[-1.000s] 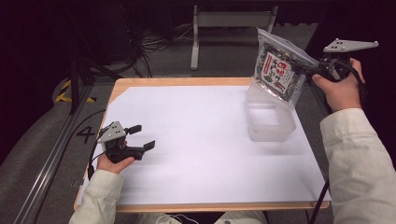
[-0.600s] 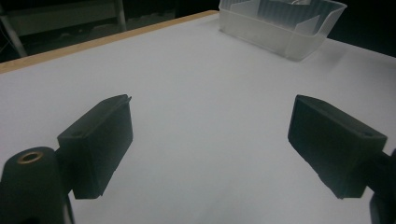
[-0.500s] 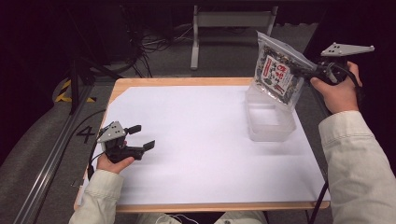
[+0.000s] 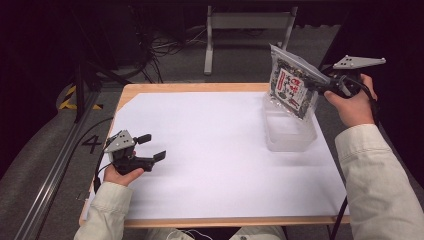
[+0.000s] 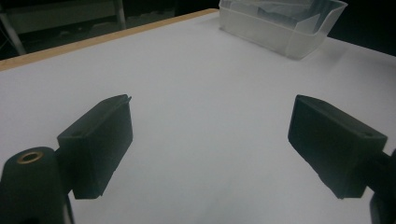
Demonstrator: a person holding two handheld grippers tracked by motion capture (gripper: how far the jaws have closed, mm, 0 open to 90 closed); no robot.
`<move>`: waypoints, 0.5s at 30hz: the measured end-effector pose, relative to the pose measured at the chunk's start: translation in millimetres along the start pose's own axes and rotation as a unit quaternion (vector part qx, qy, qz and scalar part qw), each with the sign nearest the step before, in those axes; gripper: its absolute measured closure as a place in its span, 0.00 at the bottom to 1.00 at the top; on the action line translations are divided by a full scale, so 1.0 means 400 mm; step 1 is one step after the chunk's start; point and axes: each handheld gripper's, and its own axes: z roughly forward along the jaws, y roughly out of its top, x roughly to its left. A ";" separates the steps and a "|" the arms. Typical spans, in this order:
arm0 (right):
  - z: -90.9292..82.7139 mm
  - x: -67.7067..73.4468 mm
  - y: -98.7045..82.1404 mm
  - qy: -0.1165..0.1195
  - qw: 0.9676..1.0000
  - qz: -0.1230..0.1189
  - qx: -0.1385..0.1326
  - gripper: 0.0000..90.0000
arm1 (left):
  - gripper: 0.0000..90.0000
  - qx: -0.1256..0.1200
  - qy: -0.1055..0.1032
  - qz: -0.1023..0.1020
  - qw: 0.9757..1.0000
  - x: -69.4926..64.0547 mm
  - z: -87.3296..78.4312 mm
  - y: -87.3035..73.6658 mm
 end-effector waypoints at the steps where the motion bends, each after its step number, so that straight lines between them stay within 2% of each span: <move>1: 0.002 -0.002 -0.004 0.000 1.000 0.001 -0.001 0.85 | 0.16 0.000 0.000 0.000 1.000 0.000 0.000 0.000; 6: 0.002 -0.008 -0.026 0.003 1.000 0.018 0.001 0.85 | 0.16 0.004 -0.002 -0.006 1.000 -0.002 0.002 -0.001; 12: 0.003 -0.011 -0.054 0.007 1.000 0.025 -0.002 0.85 | 0.16 0.003 -0.002 -0.004 1.000 -0.003 0.003 -0.001; 15: 0.006 -0.013 -0.070 0.013 0.999 0.038 0.002 0.85 | 0.16 0.003 -0.001 -0.002 1.000 -0.002 0.004 -0.001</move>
